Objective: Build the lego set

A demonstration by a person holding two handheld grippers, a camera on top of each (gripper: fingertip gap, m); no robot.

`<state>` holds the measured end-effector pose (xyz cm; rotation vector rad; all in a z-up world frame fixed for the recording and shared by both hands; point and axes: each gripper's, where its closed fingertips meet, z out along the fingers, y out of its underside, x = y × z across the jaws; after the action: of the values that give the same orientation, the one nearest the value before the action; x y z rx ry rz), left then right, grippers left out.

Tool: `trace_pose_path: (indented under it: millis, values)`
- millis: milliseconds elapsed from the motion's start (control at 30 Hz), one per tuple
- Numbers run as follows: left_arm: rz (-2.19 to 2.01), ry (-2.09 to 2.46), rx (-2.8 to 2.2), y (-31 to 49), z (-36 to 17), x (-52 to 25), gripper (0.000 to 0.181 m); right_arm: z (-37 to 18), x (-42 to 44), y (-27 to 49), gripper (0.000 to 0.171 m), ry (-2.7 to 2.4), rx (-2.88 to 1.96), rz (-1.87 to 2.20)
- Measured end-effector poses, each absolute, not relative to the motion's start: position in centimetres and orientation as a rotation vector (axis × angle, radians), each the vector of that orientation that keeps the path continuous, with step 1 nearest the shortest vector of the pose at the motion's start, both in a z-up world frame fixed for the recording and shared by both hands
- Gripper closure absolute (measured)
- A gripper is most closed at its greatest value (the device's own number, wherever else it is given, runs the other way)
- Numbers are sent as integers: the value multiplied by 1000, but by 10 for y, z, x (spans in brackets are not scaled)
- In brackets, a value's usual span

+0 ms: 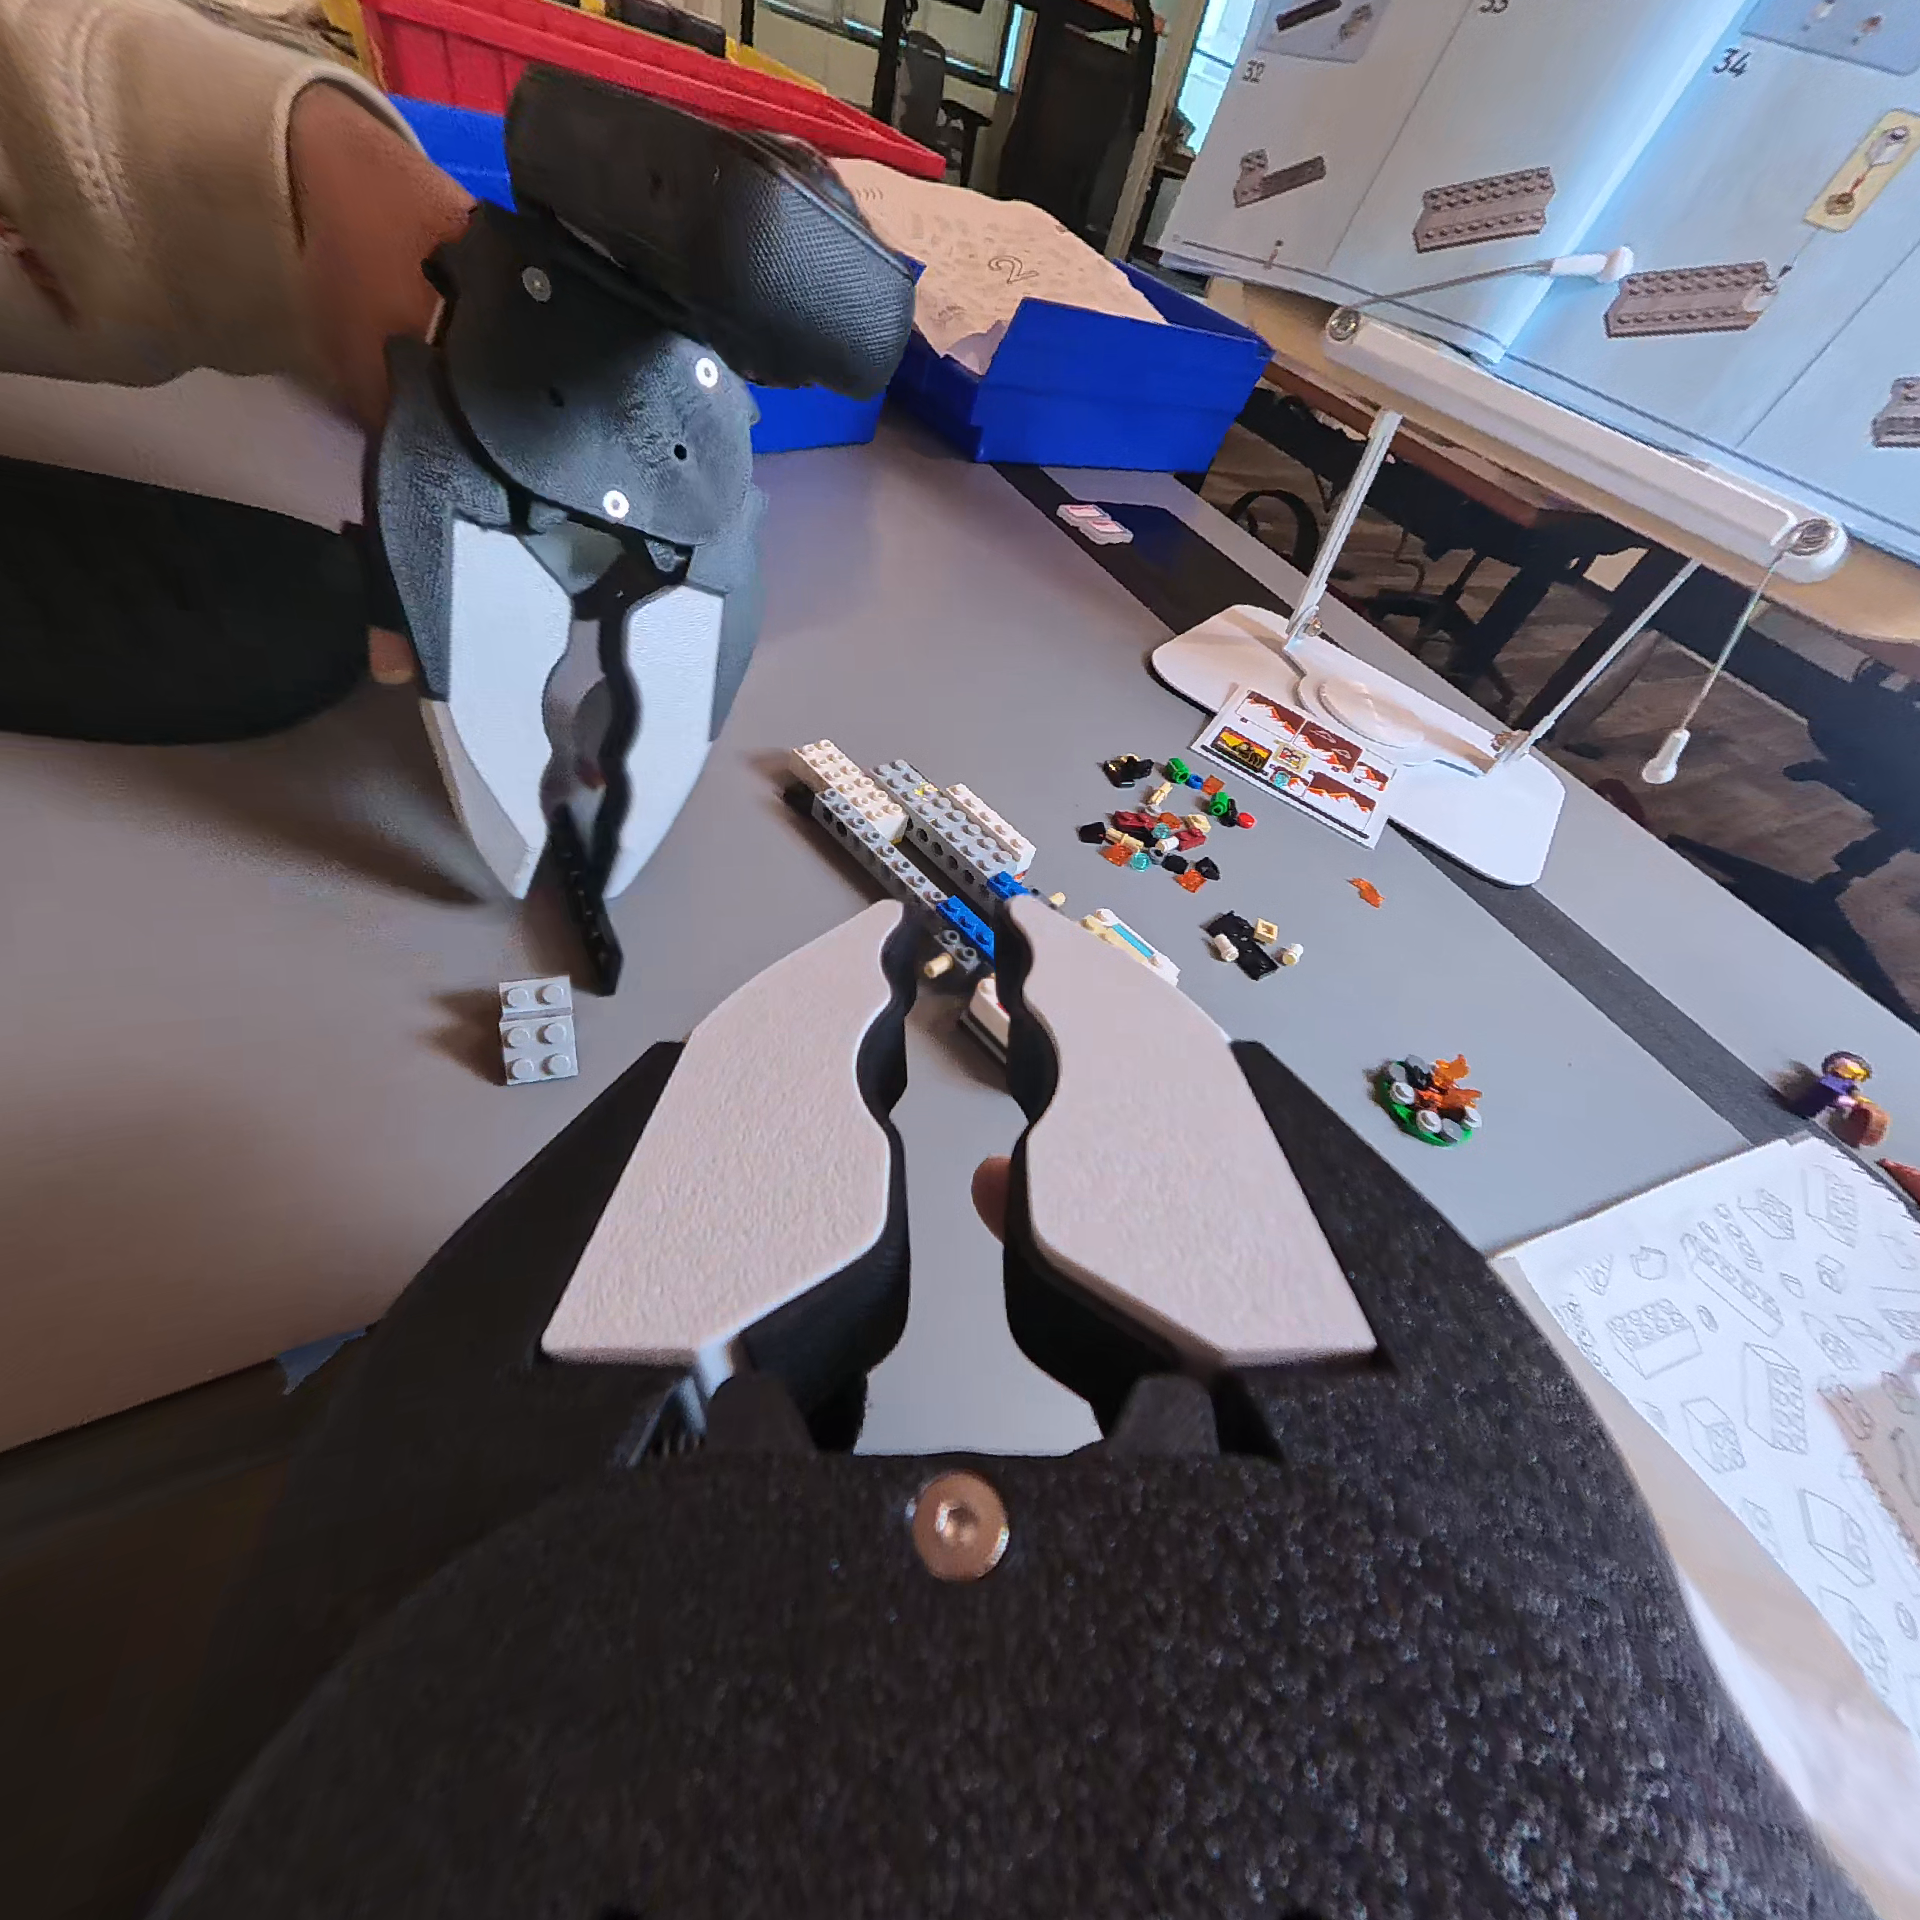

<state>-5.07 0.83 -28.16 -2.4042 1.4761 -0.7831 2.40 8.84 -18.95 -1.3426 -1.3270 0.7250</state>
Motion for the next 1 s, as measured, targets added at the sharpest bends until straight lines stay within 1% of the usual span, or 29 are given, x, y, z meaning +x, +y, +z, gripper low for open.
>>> trace_pose_path:
  millis: [67, 167, 267, 367, 433, 467, 500, 567, 633, 700, 733, 767, 800, 933, 1000]
  values:
    - [-643, 1437, -2389, 23, -280, -58, 153, -191, 23, 87, 158, -1342, -1340, 721]
    - [-496, 1355, -2327, 39, -268, -70, 155, -193, 22, 84, 158, -1360, -1337, 723]
    - [-410, 1379, -2261, 32, -265, -74, 154, -196, 20, 81, 158, -1379, -1334, 722]
    - [-391, 1401, -2220, 24, -270, -73, 164, -200, 18, 79, 158, -1392, -1342, 733]
    - [-405, 1391, -2253, 25, -279, -73, 166, -203, 16, 78, 158, -1398, -1356, 746]
    - [-420, 1389, -2270, 26, -283, -74, 174, -205, 15, 78, 158, -1400, -1364, 749]
    - [-491, 1381, -2279, 25, -283, -71, 176, -207, 15, 78, 158, -1402, -1371, 751]
    - [-685, 1351, -2341, 21, -282, -65, 176, -209, 15, 77, 158, -1407, -1386, 763]
    - [-965, 1344, -2401, 9, -280, -58, 176, -213, 14, 74, 157, -1427, -1408, 785]
    - [-1070, 1309, -2429, 12, -280, -57, 176, -215, 14, 74, 157, -1432, -1412, 785]
    - [-1101, 1309, -2437, 13, -279, -58, 171, -216, 14, 74, 157, -1438, -1414, 783]
    - [-1080, 1294, -2439, 17, -278, -61, 163, -216, 14, 73, 157, -1442, -1414, 781]
    - [-1006, 1280, -2440, 24, -277, -66, 157, -216, 14, 73, 157, -1445, -1412, 779]
    - [-685, 1228, -2365, 48, -264, -83, 155, -217, 14, 72, 157, -1453, -1411, 791]
    - [-618, 1260, -2314, 41, -259, -83, 155, -219, 14, 71, 157, -1463, -1412, 790]
